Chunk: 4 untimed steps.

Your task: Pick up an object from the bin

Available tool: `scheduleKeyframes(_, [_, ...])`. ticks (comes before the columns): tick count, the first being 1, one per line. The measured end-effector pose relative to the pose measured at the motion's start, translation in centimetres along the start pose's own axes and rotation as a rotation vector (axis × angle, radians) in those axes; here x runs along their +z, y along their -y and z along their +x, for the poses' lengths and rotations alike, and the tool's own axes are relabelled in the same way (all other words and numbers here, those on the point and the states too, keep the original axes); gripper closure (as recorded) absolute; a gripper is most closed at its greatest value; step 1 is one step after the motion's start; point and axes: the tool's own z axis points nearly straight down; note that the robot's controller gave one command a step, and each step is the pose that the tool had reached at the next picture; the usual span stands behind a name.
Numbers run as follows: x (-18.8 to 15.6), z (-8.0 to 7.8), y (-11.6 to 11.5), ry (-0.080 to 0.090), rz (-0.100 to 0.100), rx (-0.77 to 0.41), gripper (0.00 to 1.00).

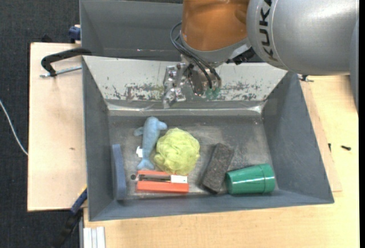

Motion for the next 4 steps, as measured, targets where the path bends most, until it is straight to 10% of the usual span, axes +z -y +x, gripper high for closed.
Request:
scheduleKeyframes(1, [8.3,4.5,-4.4,-0.014,-0.001,-0.176,0.0])
scheduleKeyframes(2, [8.0,4.3,-4.3,-0.007,0.0,-0.173,0.0])
scheduleKeyframes(3, [16.7,3.6,-3.5,-0.002,-0.001,-0.215,1.0])
scheduleKeyframes(4, [16.7,3.6,-3.5,-0.002,-0.002,-0.214,1.0])
